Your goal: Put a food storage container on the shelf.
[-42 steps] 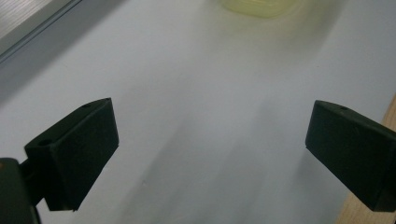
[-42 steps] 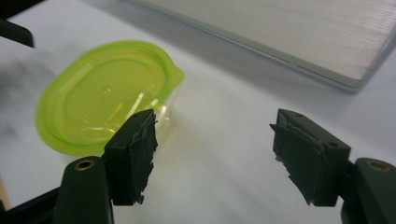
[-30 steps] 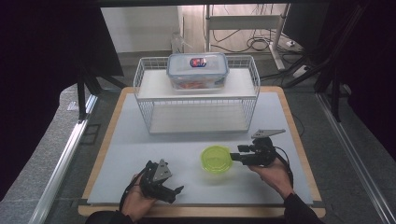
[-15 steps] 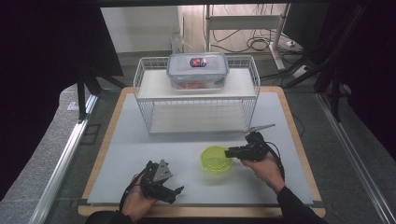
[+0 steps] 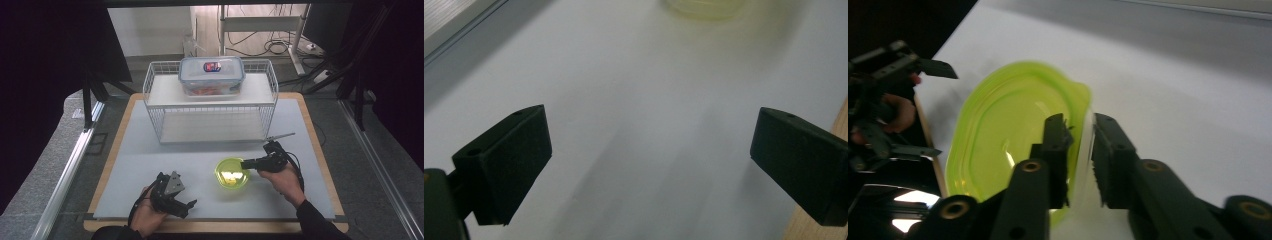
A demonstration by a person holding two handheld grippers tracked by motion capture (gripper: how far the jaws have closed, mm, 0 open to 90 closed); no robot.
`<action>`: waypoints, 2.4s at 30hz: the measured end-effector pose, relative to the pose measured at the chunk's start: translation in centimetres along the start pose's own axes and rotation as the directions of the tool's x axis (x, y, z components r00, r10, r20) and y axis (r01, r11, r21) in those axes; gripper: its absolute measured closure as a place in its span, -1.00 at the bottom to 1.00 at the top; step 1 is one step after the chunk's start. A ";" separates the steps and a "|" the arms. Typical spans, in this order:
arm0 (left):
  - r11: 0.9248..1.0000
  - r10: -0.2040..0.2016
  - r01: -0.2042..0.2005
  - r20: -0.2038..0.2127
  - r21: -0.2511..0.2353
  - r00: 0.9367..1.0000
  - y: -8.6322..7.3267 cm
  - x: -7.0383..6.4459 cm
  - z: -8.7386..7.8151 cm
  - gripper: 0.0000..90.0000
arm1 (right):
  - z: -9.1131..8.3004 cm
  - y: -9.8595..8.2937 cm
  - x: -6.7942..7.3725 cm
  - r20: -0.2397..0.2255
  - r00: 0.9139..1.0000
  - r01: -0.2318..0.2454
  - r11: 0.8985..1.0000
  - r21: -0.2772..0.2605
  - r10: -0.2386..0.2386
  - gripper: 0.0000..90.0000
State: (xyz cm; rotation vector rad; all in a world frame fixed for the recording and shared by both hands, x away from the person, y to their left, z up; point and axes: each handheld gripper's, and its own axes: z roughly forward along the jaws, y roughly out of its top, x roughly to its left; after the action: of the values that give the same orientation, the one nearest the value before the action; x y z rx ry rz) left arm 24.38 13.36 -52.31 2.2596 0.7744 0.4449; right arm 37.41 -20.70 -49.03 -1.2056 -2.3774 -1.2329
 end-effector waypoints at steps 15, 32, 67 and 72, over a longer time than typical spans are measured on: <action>1.000 0.008 -0.008 -0.003 -0.001 1.000 0.1 -0.1 0.0 -0.93 | -0.5 0.2 0.6 -0.081 0.995 -0.063 0.997 -0.033 0.060 0.84; 1.000 0.012 -0.012 0.002 0.002 1.000 0.1 -0.2 0.0 -0.93 | -0.1 0.1 0.1 0.077 0.997 -0.027 0.999 -0.028 0.029 0.55; 1.000 0.004 -0.004 0.001 -0.029 1.000 0.2 -0.2 -0.3 -0.94 | -2.7 1.4 1.1 -0.111 0.989 -0.110 0.986 -0.128 0.096 0.87; 0.999 -0.007 0.007 0.005 -0.046 1.000 0.2 0.0 -0.5 -0.95 | -3.8 3.0 2.3 -0.122 0.991 -0.079 0.985 -0.152 0.060 0.88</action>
State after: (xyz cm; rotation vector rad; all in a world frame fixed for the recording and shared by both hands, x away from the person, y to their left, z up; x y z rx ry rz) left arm 24.20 13.52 -51.78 2.2136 0.7616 0.4493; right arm 37.42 -21.25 -43.73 -1.2126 -2.1712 -1.4480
